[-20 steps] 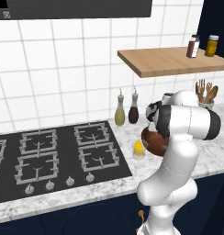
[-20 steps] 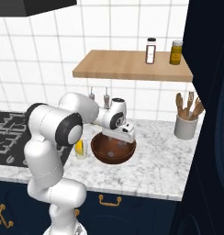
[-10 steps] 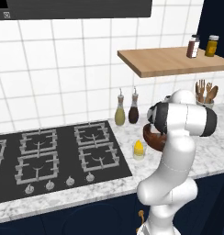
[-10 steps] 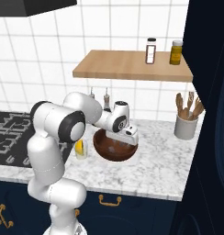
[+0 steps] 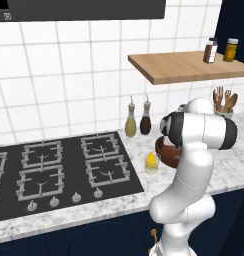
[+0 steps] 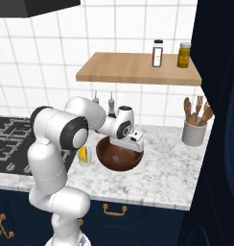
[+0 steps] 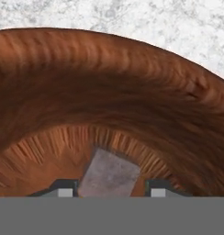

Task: Grab a lemon wedge from the fridge and one ice cube from the ice bowl, and put them in the glass of lemonade.

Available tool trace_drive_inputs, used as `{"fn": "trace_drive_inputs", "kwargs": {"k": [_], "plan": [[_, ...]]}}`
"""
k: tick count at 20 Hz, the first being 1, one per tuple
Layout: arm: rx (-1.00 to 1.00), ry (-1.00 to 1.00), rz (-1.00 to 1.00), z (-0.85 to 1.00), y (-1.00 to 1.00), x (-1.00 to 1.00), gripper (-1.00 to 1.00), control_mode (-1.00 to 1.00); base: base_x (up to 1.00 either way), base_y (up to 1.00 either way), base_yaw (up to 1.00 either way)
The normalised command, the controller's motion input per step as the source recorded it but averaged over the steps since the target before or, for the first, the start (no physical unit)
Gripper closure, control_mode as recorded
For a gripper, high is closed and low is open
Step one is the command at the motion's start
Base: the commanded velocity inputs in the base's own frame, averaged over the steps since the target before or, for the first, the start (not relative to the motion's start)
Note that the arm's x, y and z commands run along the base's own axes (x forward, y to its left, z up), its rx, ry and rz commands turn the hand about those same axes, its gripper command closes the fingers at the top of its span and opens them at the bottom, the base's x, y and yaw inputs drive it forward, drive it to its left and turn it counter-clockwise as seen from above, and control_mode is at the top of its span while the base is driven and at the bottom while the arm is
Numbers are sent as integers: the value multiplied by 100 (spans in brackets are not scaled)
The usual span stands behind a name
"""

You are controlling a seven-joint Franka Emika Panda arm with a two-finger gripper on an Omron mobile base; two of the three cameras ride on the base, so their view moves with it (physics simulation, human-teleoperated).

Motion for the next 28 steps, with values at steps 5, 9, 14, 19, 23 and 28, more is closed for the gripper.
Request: {"fn": "trace_drive_inputs", "kwargs": {"k": [5,9,14,19,23,28], "plan": [[0,0,0,4,0,-2,100,-100,0,0,0],[0,-15,0,56,21,-66,100,-100,0,0,0],[0,-21,10,100,76,-82,100,-100,0,0,0],[0,-5,21,99,100,-70,100,-100,0,0,0],[-1,-12,21,55,78,-79,100,-100,0,0,0],[0,-7,8,-2,7,-5,100,-100,0,0,0]]}}
